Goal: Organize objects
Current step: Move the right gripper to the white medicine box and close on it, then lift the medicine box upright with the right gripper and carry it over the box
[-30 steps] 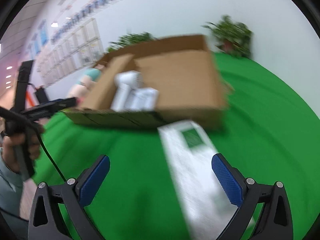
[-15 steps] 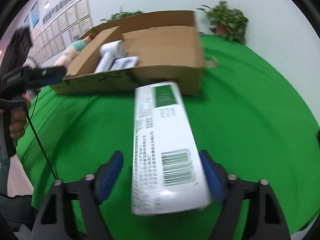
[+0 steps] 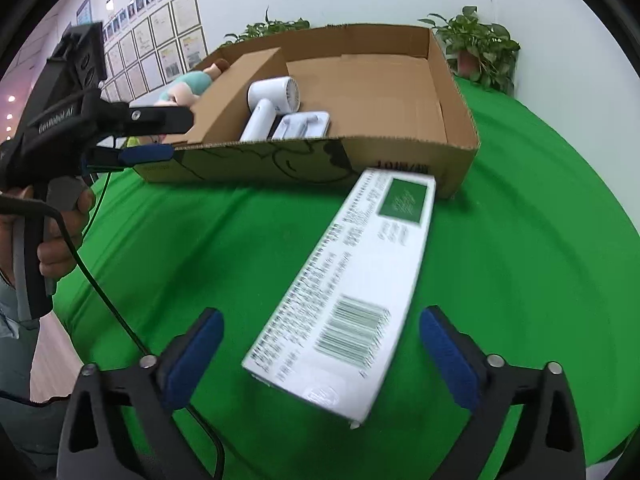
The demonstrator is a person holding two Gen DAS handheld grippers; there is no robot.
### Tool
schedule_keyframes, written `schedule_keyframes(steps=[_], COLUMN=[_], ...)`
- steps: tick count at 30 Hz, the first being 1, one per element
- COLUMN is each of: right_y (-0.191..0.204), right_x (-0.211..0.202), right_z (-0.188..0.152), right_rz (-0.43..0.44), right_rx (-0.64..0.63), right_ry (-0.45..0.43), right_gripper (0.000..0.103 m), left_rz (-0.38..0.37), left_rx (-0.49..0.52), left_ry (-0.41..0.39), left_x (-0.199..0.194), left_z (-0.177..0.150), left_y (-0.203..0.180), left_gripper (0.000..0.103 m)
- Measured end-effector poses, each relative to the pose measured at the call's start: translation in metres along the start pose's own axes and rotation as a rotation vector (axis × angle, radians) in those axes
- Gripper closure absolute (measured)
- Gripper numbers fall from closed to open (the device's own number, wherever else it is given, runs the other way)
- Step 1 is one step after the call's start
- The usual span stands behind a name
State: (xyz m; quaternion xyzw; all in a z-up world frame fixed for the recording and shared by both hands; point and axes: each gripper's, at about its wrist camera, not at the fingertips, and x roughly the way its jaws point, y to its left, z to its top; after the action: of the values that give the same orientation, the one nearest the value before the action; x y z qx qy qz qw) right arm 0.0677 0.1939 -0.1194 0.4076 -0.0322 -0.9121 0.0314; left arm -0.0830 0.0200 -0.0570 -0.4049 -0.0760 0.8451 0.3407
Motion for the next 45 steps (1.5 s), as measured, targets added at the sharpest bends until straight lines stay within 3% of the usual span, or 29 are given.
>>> schedule_keyframes(steps=[3, 5, 8, 13, 20, 23, 24, 29, 36, 45], right_y=[0.0, -0.002, -0.002, -0.003, 0.0, 0.007, 0.009, 0.02, 0.028, 0.033], right_x=[0.008, 0.007, 0.003, -0.006, -0.012, -0.014, -0.015, -0.017, -0.02, -0.042], right_z=[-0.003, -0.006, -0.01, -0.017, -0.026, -0.028, -0.028, -0.029, -0.027, 0.004], right_rz=[-0.029, -0.02, -0.021, 0.138, 0.302, 0.323, 0.325, 0.346, 0.344, 0.312], right_rx=[0.003, 0.022, 0.027, 0.093, 0.184, 0.162, 0.155, 0.114, 0.076, -0.008], right_ry=[0.018, 0.022, 0.017, 0.023, 0.012, 0.002, 0.0, -0.007, -0.008, -0.105], right_gripper=[0.005, 0.027, 0.03, 0.035, 0.038, 0.039, 0.039, 0.039, 0.041, 0.043], left_rz=[-0.027, -0.044, -0.083, -0.165, -0.317, -0.338, -0.336, -0.326, -0.335, -0.311], left_rx=[0.007, 0.006, -0.009, -0.067, -0.17, -0.185, -0.181, -0.163, -0.134, -0.009], left_ry=[0.025, 0.037, 0.061, 0.113, 0.256, 0.293, 0.296, 0.309, 0.264, 0.139], left_x=[0.009, 0.014, 0.022, 0.036, 0.061, 0.066, 0.066, 0.063, 0.048, 0.003], left_z=[-0.001, -0.001, -0.001, -0.006, -0.025, -0.033, -0.034, -0.043, -0.043, -0.003], left_y=[-0.005, -0.007, -0.008, -0.01, -0.008, -0.008, -0.008, -0.012, -0.02, -0.052], left_gripper=[0.002, 0.002, 0.002, 0.002, 0.004, 0.015, 0.023, 0.052, 0.062, 0.069])
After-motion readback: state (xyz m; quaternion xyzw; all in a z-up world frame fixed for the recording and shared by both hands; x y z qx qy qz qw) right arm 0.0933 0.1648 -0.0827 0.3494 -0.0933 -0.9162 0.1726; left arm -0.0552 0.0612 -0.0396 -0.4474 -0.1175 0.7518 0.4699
